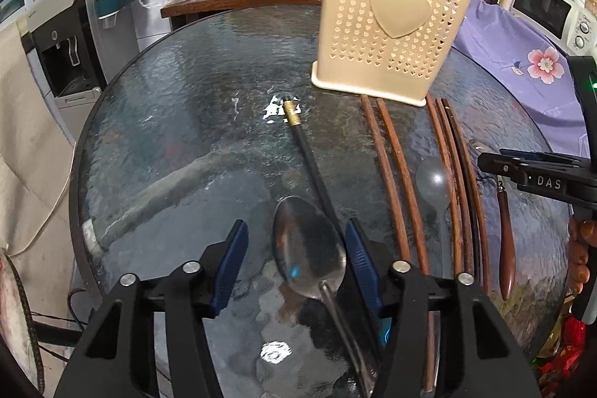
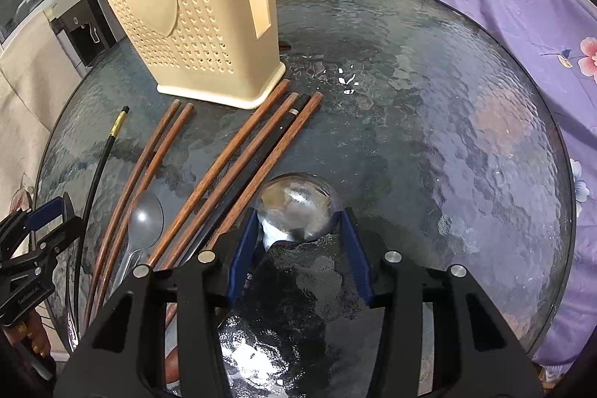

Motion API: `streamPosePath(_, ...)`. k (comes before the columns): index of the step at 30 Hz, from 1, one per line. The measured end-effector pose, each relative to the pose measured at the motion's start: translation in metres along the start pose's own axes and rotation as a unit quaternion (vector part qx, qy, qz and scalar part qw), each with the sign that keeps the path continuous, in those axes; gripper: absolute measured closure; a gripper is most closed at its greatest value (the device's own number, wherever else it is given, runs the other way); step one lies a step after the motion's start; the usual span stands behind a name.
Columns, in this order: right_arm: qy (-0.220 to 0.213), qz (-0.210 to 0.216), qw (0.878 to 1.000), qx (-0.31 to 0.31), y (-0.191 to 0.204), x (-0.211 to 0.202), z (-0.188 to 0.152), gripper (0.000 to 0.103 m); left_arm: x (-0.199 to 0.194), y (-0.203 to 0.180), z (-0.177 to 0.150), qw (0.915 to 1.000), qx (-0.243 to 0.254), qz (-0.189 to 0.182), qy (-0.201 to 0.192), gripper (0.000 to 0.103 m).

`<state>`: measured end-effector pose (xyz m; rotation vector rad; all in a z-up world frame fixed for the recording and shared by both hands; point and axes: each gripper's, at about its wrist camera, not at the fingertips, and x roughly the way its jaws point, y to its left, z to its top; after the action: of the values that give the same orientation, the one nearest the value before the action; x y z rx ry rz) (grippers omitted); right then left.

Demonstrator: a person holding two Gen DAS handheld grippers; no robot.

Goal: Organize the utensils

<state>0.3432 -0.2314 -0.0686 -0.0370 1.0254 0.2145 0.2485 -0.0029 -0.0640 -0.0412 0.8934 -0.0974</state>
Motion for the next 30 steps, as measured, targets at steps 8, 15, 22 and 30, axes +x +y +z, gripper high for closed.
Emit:
streamPosePath(8, -0.016, 0.002, 1.0, -0.014, 0.004, -0.007, 0.0, 0.057, -0.001, 0.001, 0.003, 0.9999, -0.009, -0.013, -0.001, 0.068)
streamPosePath(15, -0.03, 0.008, 0.999, -0.013, 0.002, -0.015, -0.001, 0.058, -0.009, 0.002, 0.007, 0.9997, -0.009, -0.018, -0.015, 0.068)
streamPosePath(22, -0.079, 0.017, 0.997, -0.017, -0.001, -0.039, 0.002, 0.059, -0.028, 0.0, 0.024, 0.9974, -0.008, -0.043, -0.058, 0.069)
streamPosePath(30, -0.148, -0.001, 0.988, -0.045, 0.0, -0.078, 0.002, 0.061, -0.057, -0.008, 0.043, 0.9928, 0.007, -0.051, -0.108, 0.069)
